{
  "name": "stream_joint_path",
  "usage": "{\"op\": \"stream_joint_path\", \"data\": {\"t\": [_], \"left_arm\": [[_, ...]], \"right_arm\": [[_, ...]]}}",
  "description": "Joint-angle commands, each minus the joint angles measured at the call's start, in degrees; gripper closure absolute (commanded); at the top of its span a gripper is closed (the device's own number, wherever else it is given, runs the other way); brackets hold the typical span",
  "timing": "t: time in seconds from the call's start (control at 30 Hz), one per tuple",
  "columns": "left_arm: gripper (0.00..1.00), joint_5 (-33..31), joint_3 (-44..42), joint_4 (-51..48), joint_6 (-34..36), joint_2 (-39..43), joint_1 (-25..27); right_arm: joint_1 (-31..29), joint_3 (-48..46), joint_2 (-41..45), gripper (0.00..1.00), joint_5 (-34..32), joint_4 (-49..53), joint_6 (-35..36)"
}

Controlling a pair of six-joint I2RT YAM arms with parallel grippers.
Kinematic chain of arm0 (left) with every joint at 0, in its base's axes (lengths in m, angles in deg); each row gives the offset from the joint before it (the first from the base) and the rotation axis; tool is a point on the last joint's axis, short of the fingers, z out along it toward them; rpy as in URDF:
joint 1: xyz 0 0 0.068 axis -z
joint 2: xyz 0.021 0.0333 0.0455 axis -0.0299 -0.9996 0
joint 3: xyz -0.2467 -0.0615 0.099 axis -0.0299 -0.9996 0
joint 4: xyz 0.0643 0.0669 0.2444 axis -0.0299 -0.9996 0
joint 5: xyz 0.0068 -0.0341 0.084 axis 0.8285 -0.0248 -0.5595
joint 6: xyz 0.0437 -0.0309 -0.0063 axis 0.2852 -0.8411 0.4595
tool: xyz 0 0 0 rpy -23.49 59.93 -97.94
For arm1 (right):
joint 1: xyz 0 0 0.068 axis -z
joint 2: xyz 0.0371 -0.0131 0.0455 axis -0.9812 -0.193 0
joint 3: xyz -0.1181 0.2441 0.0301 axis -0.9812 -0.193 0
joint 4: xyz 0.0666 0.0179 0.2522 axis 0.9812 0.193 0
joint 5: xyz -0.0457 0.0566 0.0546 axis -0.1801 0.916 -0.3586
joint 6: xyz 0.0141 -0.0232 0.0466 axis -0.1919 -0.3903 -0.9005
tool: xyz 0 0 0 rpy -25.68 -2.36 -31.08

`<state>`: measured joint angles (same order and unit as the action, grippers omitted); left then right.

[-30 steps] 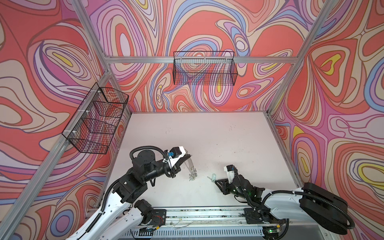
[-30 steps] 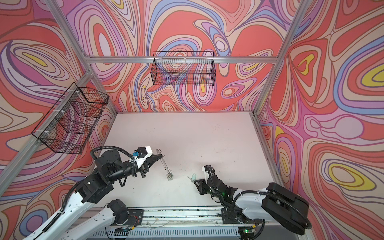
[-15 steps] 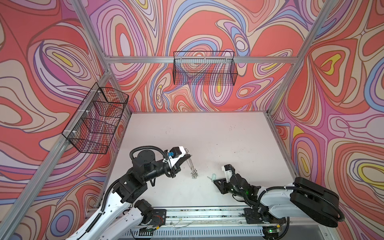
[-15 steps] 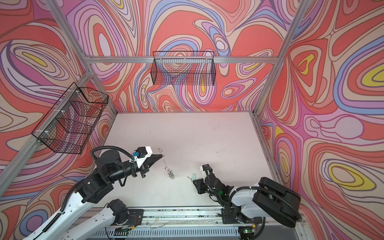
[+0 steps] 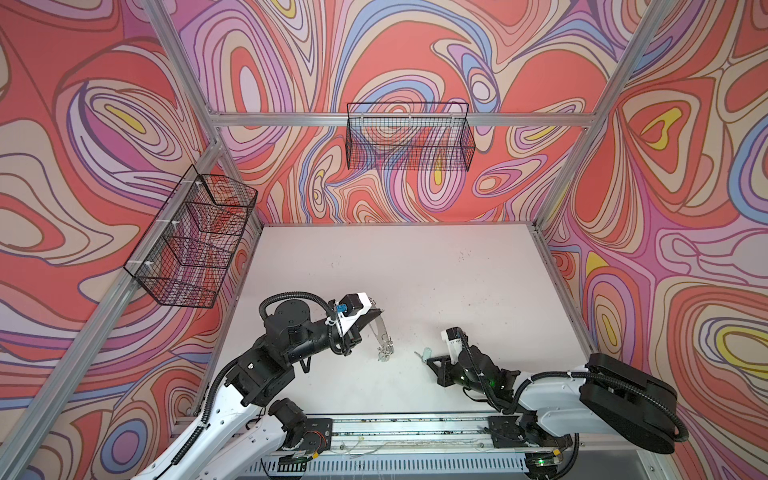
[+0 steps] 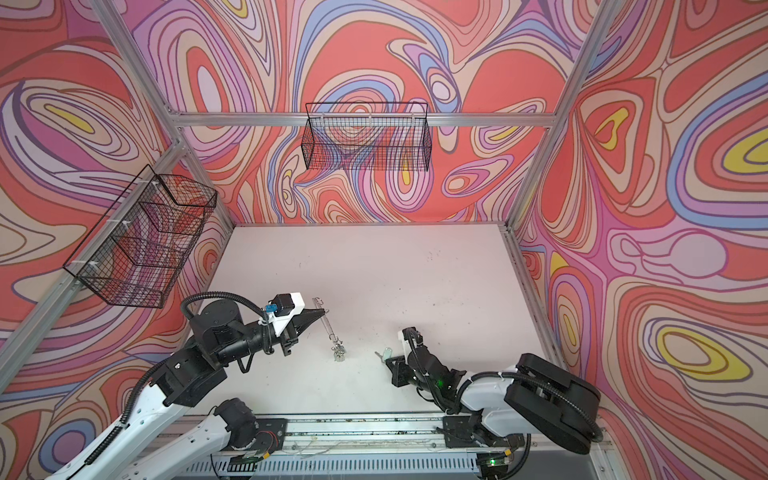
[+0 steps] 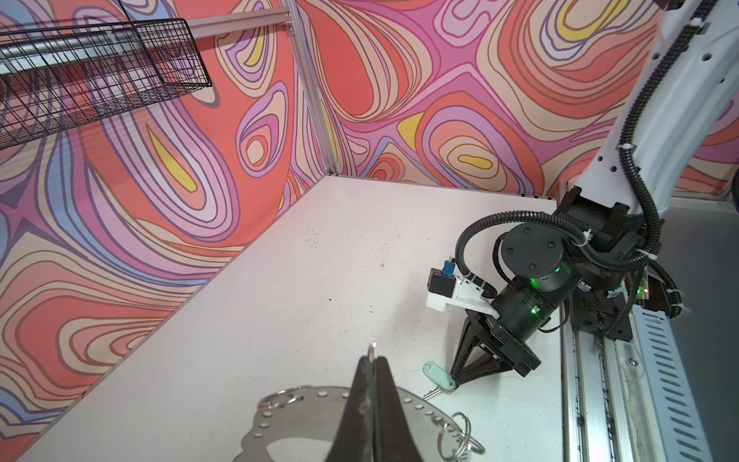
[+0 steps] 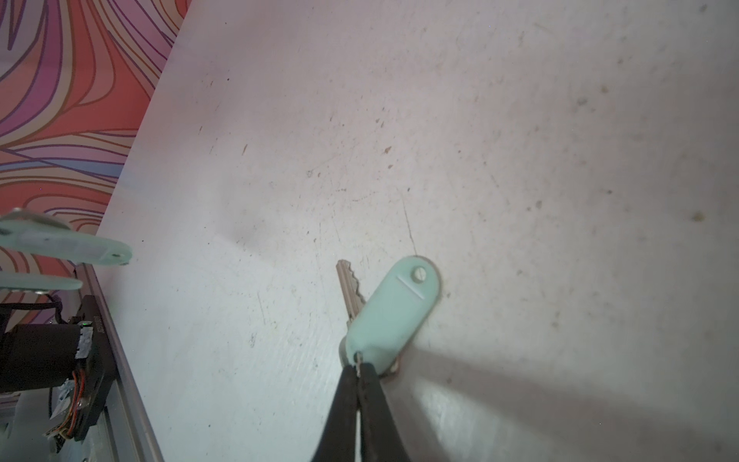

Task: Put the keys on the keyring

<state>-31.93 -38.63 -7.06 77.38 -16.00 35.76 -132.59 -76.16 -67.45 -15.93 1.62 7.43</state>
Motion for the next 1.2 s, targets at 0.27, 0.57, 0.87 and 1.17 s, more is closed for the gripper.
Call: {"op": "stream_joint_path", "data": {"t": [0.27, 0.57, 0.87, 1.17], "left_arm": [[1.00, 0.82, -0.11, 2.76, 0.22, 0.93, 0.04], [1.00, 0.99, 0.03, 2.81, 0.10, 0.92, 0.06], [1.00, 1.25, 0.11, 2.91, 0.07, 1.09, 0.05], [1.00, 1.63, 0.08, 2.73, -0.07, 1.08, 0.06]], "right_arm": [[-0.25, 15.62, 0.83, 1.00, 0.81, 34.67, 4.71], [0.12, 30.16, -9.27, 1.00, 5.90, 56.48, 11.04], [3.86, 41.63, -18.58, 1.00, 13.83, 71.88, 20.56], [7.40, 53.50, -26.54, 1.00, 14.69, 83.40, 30.10]]}}
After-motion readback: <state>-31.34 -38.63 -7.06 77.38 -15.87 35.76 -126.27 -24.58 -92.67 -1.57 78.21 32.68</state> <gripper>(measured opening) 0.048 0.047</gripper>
